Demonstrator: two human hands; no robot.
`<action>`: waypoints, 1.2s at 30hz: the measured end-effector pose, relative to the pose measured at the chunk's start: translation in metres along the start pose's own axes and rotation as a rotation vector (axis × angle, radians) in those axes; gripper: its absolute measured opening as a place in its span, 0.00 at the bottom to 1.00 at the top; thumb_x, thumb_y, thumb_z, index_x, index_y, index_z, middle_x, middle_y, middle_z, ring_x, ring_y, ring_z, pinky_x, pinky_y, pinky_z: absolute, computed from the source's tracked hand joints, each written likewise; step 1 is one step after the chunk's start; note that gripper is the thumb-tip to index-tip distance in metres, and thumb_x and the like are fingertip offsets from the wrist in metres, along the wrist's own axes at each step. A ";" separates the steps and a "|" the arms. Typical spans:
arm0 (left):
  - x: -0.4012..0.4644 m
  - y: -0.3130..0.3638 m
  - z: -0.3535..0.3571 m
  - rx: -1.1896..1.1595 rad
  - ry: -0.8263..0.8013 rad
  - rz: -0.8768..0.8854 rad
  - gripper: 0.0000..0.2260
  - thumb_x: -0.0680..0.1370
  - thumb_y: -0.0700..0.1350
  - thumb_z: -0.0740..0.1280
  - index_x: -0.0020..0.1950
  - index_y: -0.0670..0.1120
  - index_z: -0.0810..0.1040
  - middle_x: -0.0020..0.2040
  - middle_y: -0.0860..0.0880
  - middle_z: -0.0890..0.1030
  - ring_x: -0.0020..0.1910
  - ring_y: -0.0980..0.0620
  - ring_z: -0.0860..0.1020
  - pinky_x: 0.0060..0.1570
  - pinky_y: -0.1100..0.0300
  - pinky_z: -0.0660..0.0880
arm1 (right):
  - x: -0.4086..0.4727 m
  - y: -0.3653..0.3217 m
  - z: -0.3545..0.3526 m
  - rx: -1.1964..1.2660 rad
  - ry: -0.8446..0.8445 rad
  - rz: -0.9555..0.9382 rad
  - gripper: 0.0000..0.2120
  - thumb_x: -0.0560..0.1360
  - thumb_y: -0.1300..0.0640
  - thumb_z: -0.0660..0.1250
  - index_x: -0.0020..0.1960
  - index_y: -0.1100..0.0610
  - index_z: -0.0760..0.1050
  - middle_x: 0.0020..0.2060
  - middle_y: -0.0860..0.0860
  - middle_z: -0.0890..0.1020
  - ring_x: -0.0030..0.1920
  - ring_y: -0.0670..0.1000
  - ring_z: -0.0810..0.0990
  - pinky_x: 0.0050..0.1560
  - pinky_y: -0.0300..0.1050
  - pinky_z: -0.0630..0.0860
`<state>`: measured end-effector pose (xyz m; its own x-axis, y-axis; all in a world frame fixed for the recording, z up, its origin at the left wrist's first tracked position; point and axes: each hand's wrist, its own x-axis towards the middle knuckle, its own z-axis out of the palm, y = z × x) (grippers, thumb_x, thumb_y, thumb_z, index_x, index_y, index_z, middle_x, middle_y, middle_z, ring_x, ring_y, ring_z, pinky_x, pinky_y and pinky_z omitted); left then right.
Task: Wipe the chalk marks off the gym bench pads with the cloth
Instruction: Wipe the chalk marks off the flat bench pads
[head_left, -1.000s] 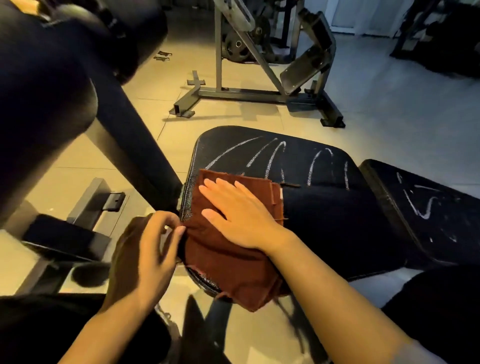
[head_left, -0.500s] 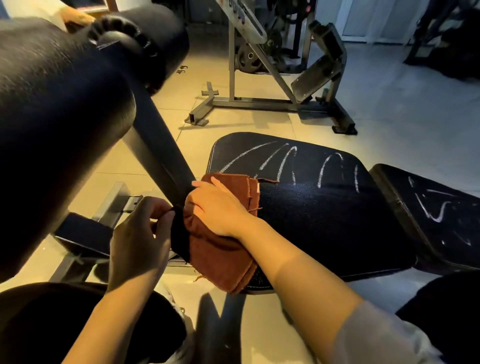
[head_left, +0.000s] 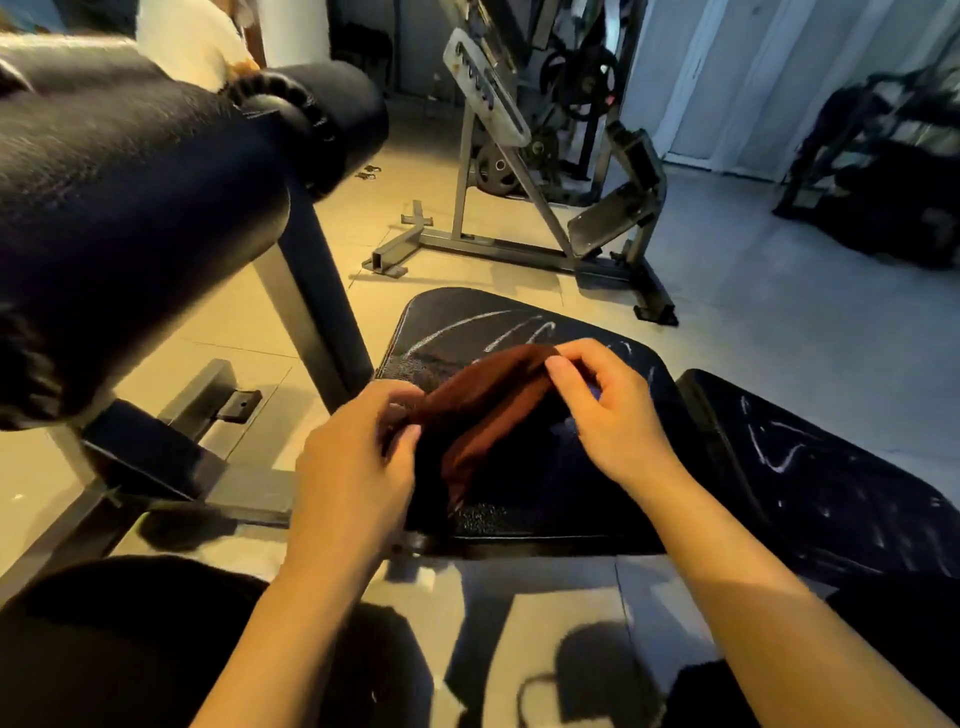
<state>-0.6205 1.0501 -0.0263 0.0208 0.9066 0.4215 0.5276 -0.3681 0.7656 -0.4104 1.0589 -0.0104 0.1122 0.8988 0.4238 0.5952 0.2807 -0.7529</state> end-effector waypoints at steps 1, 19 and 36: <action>-0.004 0.006 0.006 -0.010 -0.006 0.004 0.11 0.76 0.38 0.68 0.52 0.54 0.78 0.43 0.63 0.77 0.48 0.55 0.78 0.49 0.58 0.74 | -0.013 -0.002 -0.015 -0.013 0.001 -0.007 0.06 0.80 0.55 0.63 0.47 0.47 0.77 0.41 0.38 0.80 0.45 0.40 0.78 0.48 0.34 0.73; -0.095 0.088 0.165 0.049 -0.238 0.186 0.09 0.72 0.35 0.73 0.47 0.48 0.83 0.44 0.53 0.82 0.46 0.52 0.80 0.48 0.57 0.74 | -0.193 0.124 -0.187 -0.036 -0.068 0.427 0.14 0.71 0.60 0.75 0.40 0.41 0.76 0.35 0.41 0.79 0.37 0.41 0.76 0.41 0.40 0.73; -0.078 0.142 0.214 0.287 -0.542 0.264 0.07 0.74 0.44 0.71 0.46 0.58 0.80 0.45 0.57 0.82 0.47 0.48 0.80 0.45 0.52 0.76 | -0.199 0.159 -0.227 -0.701 0.187 0.658 0.05 0.81 0.53 0.59 0.48 0.48 0.72 0.30 0.46 0.75 0.31 0.45 0.72 0.29 0.41 0.62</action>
<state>-0.3653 0.9709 -0.0547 0.5642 0.7969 0.2160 0.6499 -0.5900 0.4790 -0.1570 0.8482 -0.1003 0.6797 0.7191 0.1448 0.6994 -0.5757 -0.4235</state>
